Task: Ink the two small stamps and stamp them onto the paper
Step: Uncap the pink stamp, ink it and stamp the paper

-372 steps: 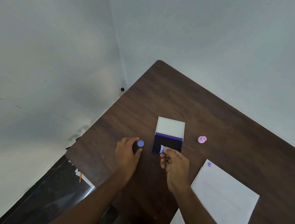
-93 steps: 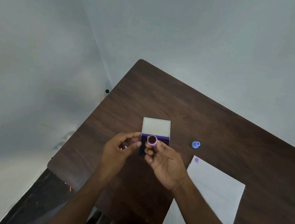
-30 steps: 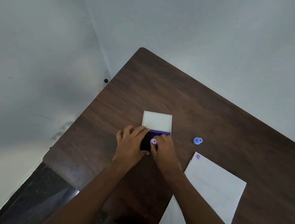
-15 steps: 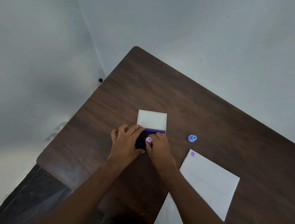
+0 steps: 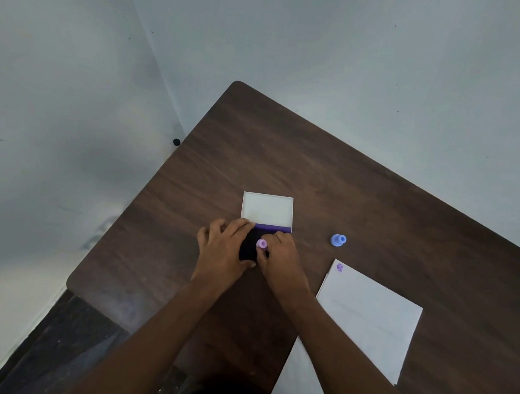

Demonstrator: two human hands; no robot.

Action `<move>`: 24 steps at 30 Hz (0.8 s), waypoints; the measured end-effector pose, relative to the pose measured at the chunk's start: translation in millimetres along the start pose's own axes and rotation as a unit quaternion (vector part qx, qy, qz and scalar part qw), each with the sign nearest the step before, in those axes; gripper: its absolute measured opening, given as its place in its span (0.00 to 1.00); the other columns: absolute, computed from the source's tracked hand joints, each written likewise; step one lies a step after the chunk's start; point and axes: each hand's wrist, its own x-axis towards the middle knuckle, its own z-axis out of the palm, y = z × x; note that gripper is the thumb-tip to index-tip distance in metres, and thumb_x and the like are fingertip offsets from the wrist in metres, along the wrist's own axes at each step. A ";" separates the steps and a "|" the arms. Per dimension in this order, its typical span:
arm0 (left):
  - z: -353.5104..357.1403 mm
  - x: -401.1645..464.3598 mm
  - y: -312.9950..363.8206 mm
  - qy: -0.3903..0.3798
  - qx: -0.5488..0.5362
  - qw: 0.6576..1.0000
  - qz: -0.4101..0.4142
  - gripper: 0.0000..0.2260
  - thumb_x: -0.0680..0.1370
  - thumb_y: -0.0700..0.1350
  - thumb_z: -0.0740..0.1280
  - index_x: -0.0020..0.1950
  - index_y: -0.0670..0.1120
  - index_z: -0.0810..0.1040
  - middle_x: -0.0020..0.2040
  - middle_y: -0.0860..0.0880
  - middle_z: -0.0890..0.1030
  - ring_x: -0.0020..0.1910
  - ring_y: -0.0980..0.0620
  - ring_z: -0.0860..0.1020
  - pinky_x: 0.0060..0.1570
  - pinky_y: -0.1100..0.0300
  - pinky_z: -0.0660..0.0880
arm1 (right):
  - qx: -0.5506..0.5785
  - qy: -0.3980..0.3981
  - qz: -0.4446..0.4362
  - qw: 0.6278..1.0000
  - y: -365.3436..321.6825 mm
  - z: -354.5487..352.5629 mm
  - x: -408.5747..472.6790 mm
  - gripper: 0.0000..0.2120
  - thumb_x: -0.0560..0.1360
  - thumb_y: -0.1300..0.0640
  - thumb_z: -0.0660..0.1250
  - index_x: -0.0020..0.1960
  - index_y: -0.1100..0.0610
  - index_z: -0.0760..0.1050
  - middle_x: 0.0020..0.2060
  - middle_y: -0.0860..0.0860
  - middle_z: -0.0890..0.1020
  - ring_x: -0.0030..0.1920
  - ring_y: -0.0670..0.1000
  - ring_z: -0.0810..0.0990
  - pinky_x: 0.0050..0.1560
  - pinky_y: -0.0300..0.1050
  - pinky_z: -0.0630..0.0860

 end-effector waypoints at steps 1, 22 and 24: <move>-0.6 -0.2 0.1 -0.006 0.000 1.000 0.002 0.37 0.63 0.57 0.77 0.70 0.54 0.69 0.69 0.54 0.72 0.65 0.47 0.65 0.60 0.48 0.61 | 0.000 0.010 -0.010 1.000 -0.8 -0.5 -1.4 0.17 0.80 0.54 0.60 0.65 0.62 0.71 0.64 0.58 0.76 0.62 0.55 0.73 0.66 0.43 0.65; 40.6 -34.0 95.6 -0.162 -0.110 0.970 0.147 0.22 0.79 0.51 0.64 0.72 0.47 0.69 0.73 0.46 0.69 0.70 0.46 0.68 0.70 0.58 0.52 | 0.162 0.324 0.087 0.928 67.7 -45.5 -105.8 0.13 0.68 0.57 0.75 0.48 0.64 0.81 0.44 0.58 0.85 0.42 0.54 0.82 0.47 0.43 0.78; 43.0 -30.8 112.0 -0.176 -0.067 0.967 0.174 0.23 0.79 0.54 0.62 0.73 0.48 0.67 0.74 0.47 0.68 0.71 0.47 0.67 0.72 0.55 0.54 | 0.170 0.328 0.114 0.922 76.7 -49.7 -106.8 0.12 0.69 0.58 0.75 0.48 0.64 0.81 0.43 0.58 0.84 0.41 0.51 0.80 0.44 0.39 0.75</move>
